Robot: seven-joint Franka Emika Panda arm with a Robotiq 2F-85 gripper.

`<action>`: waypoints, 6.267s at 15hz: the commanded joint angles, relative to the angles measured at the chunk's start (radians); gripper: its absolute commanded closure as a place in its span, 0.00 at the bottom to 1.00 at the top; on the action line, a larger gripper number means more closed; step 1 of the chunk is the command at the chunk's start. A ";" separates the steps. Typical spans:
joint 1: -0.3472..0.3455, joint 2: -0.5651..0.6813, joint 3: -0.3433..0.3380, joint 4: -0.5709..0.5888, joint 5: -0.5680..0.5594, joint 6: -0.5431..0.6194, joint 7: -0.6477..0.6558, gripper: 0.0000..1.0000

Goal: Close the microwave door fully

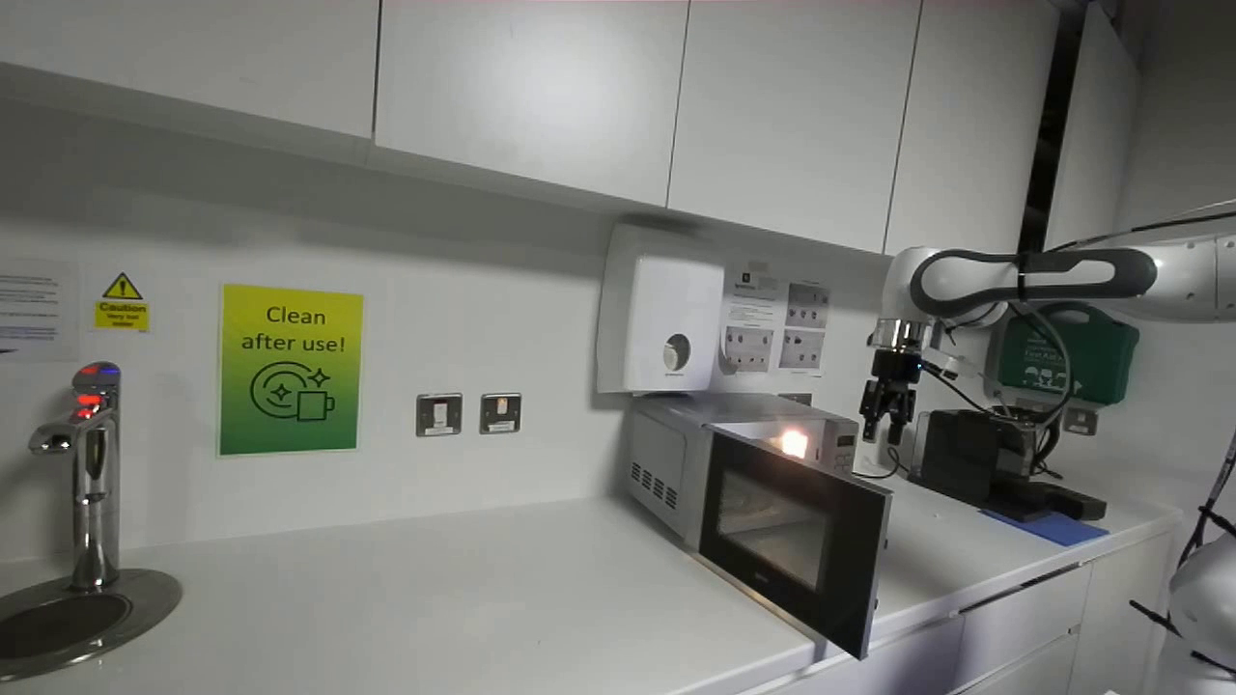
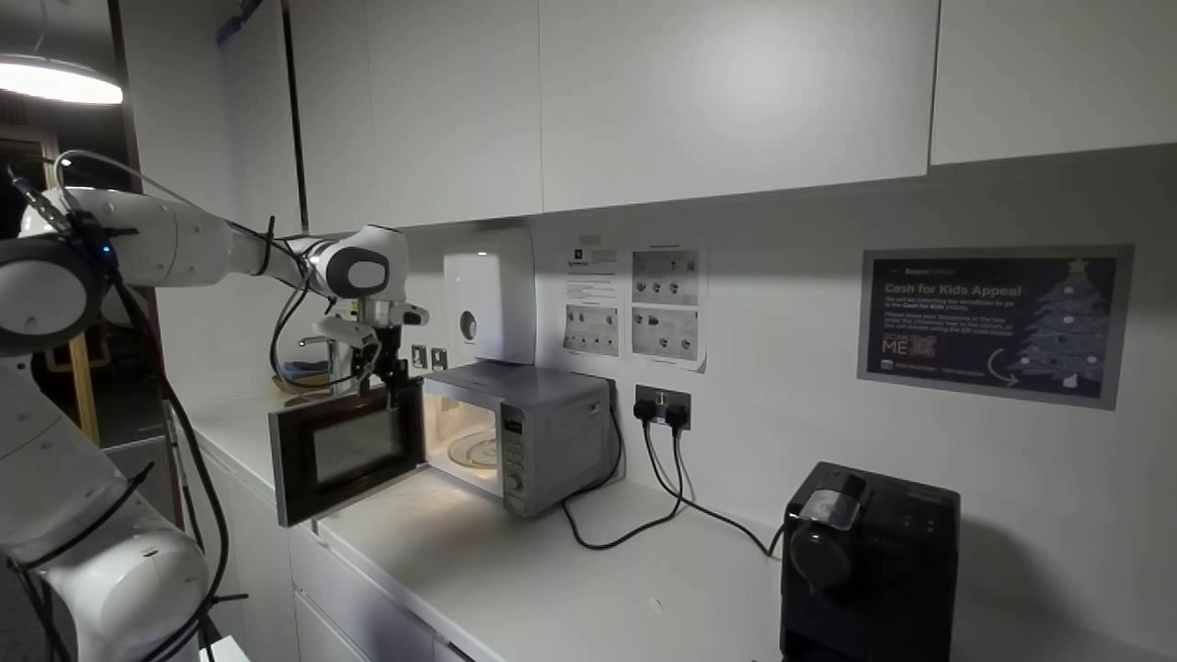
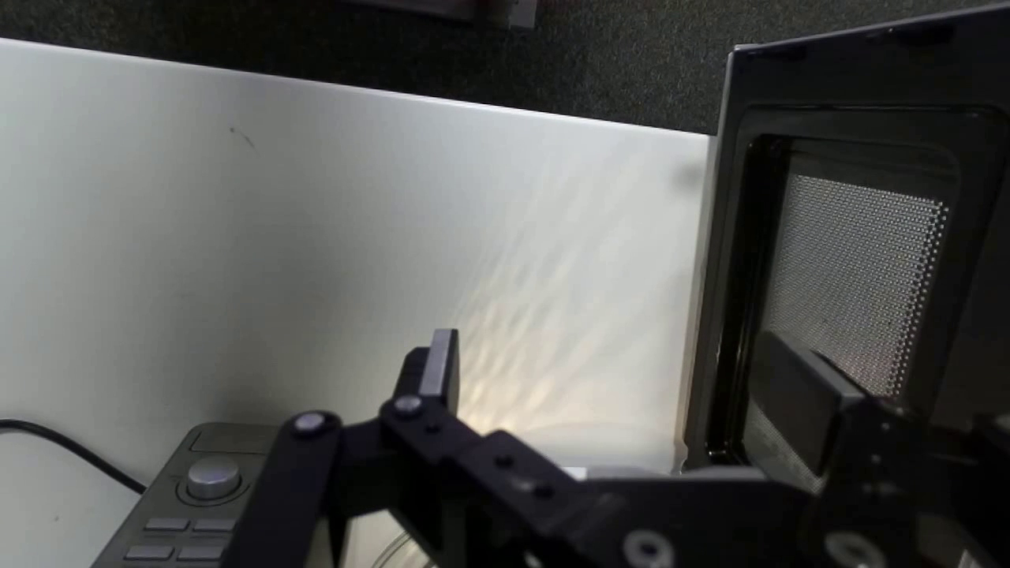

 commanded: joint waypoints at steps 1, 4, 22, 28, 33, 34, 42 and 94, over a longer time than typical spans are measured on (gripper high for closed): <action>0.003 0.001 -0.003 0.002 -0.002 -0.002 0.001 0.00; 0.003 0.001 -0.003 0.002 -0.002 -0.002 0.001 0.00; 0.086 0.105 0.131 0.174 -0.008 -0.056 0.066 0.00; 0.101 0.211 0.175 0.312 -0.036 -0.061 0.061 0.00; 0.143 0.343 0.213 0.418 -0.051 -0.069 0.033 0.00; 0.152 0.366 0.218 0.437 -0.059 -0.068 0.026 0.00; 0.225 0.492 0.240 0.558 -0.117 -0.040 -0.221 0.00; 0.296 0.223 0.214 0.219 -0.037 -0.034 -0.970 0.00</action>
